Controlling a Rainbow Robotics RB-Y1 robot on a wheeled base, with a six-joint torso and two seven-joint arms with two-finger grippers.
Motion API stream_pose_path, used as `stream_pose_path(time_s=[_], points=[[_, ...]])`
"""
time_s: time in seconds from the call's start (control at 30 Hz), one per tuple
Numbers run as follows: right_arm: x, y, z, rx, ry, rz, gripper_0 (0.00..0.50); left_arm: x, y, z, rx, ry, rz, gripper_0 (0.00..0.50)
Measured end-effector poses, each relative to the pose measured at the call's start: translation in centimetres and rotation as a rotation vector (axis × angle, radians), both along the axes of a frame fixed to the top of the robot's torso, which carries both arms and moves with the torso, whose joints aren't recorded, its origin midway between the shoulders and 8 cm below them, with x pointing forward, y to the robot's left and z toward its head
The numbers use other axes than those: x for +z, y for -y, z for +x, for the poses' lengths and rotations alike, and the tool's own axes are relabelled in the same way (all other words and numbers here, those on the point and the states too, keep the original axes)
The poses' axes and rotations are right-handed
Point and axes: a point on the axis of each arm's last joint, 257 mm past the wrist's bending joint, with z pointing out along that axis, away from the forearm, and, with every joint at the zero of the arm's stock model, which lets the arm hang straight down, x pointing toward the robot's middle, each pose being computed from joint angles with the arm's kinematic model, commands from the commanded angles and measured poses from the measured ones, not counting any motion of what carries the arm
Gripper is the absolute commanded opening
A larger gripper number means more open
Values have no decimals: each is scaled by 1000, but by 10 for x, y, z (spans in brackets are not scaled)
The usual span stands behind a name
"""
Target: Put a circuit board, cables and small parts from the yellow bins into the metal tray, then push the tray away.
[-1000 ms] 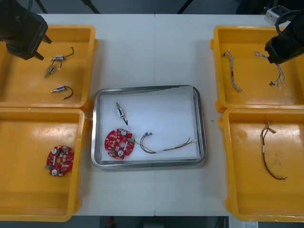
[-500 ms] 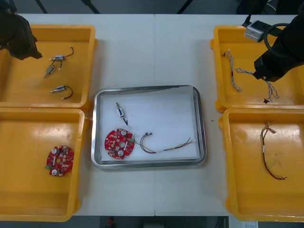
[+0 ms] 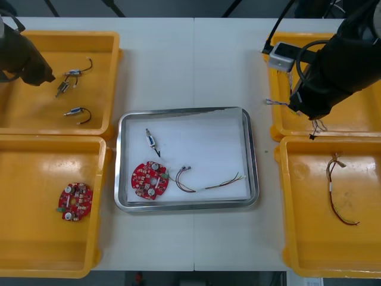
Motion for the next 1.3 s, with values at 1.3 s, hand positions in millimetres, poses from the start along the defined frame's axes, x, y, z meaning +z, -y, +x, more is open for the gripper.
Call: stream_pose_path(time_s=[1.3], points=[[-115, -168, 43, 500, 97, -167, 0, -49, 32, -3, 35, -54, -148, 500]])
